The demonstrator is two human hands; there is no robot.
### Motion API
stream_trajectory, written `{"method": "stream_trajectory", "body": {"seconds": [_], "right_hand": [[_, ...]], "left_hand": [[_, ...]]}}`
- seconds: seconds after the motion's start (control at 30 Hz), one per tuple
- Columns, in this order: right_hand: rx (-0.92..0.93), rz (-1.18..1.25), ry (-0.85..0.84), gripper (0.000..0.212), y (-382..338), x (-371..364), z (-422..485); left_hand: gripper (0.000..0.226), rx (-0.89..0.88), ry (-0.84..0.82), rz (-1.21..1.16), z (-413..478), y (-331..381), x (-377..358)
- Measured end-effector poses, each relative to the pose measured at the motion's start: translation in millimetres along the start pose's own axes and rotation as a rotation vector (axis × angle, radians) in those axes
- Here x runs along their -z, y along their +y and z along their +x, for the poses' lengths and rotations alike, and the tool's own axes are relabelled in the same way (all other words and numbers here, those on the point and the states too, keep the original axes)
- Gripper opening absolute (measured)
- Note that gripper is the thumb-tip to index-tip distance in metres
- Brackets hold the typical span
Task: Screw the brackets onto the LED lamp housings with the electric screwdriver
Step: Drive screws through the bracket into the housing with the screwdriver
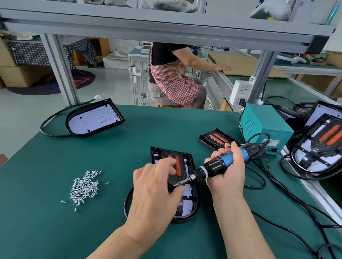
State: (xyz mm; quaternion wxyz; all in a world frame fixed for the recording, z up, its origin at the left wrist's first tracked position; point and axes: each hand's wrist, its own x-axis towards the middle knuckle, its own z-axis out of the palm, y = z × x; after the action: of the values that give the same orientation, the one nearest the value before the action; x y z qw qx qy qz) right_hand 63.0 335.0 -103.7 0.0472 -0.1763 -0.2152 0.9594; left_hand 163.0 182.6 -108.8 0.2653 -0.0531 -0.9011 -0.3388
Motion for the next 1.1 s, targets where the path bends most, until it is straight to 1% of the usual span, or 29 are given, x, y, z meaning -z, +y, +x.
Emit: {"method": "stream_trajectory", "body": {"seconds": [0.07,0.13,0.17,0.2,0.23,0.27,0.33,0.4,0.5,0.53,0.63,0.7,0.77,0.87,1.1], "right_hand": [[0.000,0.006,-0.008,0.014,-0.6,0.5,0.3],[0.010,0.001,-0.021,0.014,-1.2,0.1,-0.6],[0.019,-0.004,-0.028,0.014,-1.3,-0.5,-1.4],[0.027,-0.013,-0.038,0.014,-1.1,-1.5,-2.3],[0.035,-0.025,-0.052,0.013,-1.0,-2.8,-3.7],[0.043,-0.041,-0.071,0.013,-0.6,-4.7,-5.4],[0.059,-0.078,-0.120,0.011,0.9,-9.0,-10.5],[0.086,-0.111,-0.168,0.012,3.0,-13.5,-17.6],[0.141,-0.172,-0.236,0.027,6.6,-22.2,-27.9],[0.164,-0.198,-0.252,0.028,8.1,-26.1,-30.7],[0.238,-0.260,-0.301,0.017,13.0,-38.4,-36.7],[0.300,-0.294,-0.338,0.015,16.4,-47.4,-41.9],[0.368,-0.359,-0.366,0.016,20.1,-55.8,-47.6],[0.424,-0.435,-0.398,0.014,25.2,-63.7,-53.3],[0.441,-0.538,-0.418,0.012,34.2,-64.4,-56.2]], "left_hand": [[0.045,0.086,0.094,-0.097,5.7,-7.2,4.1],[0.042,0.310,0.125,-0.218,17.4,-21.1,8.9],[0.045,0.445,0.086,-0.266,24.2,-30.0,10.1],[0.048,0.565,0.012,-0.304,30.3,-38.8,10.3],[0.050,0.649,-0.071,-0.339,34.8,-46.6,9.2],[0.050,0.695,-0.138,-0.372,37.5,-52.5,7.1],[0.054,0.708,-0.193,-0.437,40.0,-58.4,3.3],[0.066,0.688,-0.230,-0.444,42.3,-60.9,0.4],[0.074,0.681,-0.301,-0.471,43.1,-64.0,-1.5],[0.074,0.685,-0.313,-0.492,43.1,-65.4,-1.3],[0.078,0.685,-0.303,-0.517,41.1,-68.8,-1.6],[0.082,0.682,-0.286,-0.520,40.0,-69.9,-3.0],[0.077,0.678,-0.279,-0.519,39.3,-71.1,-4.0],[0.062,0.662,-0.291,-0.513,39.5,-74.2,-6.1],[0.055,0.654,-0.281,-0.513,40.3,-77.9,-10.7]]}}
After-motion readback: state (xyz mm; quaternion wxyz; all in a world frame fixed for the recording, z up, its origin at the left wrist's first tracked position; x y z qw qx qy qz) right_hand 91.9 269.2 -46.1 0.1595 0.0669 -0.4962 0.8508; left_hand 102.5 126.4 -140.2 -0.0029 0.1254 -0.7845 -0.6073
